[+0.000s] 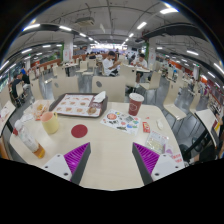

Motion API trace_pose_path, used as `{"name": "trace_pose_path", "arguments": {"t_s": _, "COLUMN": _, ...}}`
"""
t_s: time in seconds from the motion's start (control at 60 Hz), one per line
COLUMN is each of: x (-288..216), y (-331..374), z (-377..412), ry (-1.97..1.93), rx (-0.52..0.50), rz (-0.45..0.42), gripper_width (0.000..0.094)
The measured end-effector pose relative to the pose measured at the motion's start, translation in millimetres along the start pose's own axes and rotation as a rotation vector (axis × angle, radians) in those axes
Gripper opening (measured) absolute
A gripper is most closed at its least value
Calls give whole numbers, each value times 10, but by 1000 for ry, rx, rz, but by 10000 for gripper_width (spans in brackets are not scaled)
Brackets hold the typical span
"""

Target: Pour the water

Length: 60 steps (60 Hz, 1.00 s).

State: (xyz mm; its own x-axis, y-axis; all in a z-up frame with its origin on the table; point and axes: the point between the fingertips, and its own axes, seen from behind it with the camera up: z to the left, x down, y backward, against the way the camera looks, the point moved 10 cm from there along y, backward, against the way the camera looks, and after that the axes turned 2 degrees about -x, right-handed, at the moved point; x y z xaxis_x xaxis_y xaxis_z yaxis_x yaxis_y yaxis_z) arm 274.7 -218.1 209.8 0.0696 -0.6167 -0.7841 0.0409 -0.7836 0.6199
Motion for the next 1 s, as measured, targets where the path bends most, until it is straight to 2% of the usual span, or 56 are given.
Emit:
{"name": "trace_pose_path", "arguments": {"t_s": 0.217, "x": 337, "y": 212, "z": 306, "ry": -11, "rx": 67, "rz": 28, "gripper_width": 846}}
{"name": "trace_pose_path", "arguments": {"t_s": 0.383, "x": 686, "y": 398, "z": 964, "ry": -47, "rx": 95, "rz": 17, "gripper_width": 847}}
{"name": "trace_pose_path", "arguments": {"t_s": 0.467, "x": 841, "y": 460, "z": 1477, "ry": -74, "rx": 76, "rz": 12, "gripper_width": 848}}
{"name": "trace_pose_path", "arguments": {"t_s": 0.583, "x": 944, "y": 461, "z": 2263, "ry": -128, "rx": 11, "rz": -37, "gripper_width": 850}}
{"name": "trace_pose_path", "arguments": {"t_s": 0.783, "x": 823, "y": 146, "z": 3206, "ry": -78, "rx": -28, "rz": -117, "gripper_width": 848}}
{"name": "trace_pose_path", "arguments": {"t_s": 0.917, "x": 643, "y": -238, "z": 3425, "ry": -66, "rx": -8, "rz": -173, "gripper_width": 849}}
{"name": "trace_pose_path", "arguments": {"t_s": 1.0, "x": 577, "y": -440, "z": 3476, "ry": -56, "rx": 3, "rz": -199, "gripper_width": 801}}
